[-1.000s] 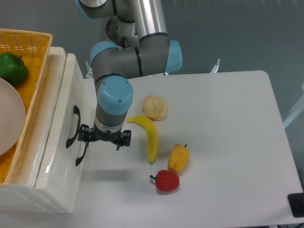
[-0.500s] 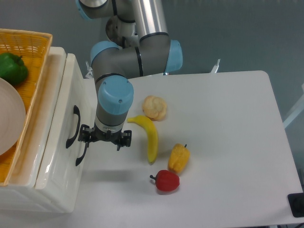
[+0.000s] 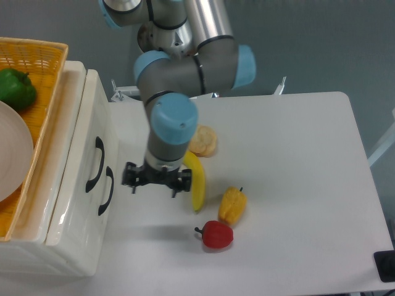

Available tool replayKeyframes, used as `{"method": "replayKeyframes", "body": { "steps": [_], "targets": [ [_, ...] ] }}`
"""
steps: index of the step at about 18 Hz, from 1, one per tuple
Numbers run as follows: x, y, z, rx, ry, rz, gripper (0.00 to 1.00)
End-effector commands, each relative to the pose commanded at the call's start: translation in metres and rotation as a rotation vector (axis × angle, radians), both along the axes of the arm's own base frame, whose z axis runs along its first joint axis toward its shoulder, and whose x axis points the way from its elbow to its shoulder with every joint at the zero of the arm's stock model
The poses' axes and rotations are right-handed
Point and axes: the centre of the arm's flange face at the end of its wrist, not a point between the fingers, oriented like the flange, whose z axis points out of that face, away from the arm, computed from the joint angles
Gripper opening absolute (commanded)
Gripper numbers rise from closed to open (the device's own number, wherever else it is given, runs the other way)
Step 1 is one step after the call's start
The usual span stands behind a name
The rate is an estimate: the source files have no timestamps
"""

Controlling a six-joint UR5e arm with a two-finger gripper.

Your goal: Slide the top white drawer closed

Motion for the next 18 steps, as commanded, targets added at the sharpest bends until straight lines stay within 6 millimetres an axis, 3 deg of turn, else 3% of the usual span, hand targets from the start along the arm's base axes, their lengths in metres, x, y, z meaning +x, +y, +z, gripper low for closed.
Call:
{"method": "replayKeyframes", "body": {
  "steps": [4,8,11,18],
  "targets": [
    [-0.036,-0.041,0.018,-0.071,0.135,-0.107,1.0],
    [-0.066,-0.072,0.023,-0.076,0.166,-0.187,1.0],
    [-0.09,-0.108,0.032,-0.08,0.179,-0.291,1.0],
    [-0.108,-0.171,0.058,-0.116,0.204,-0.402,1.0]
  ]
}}
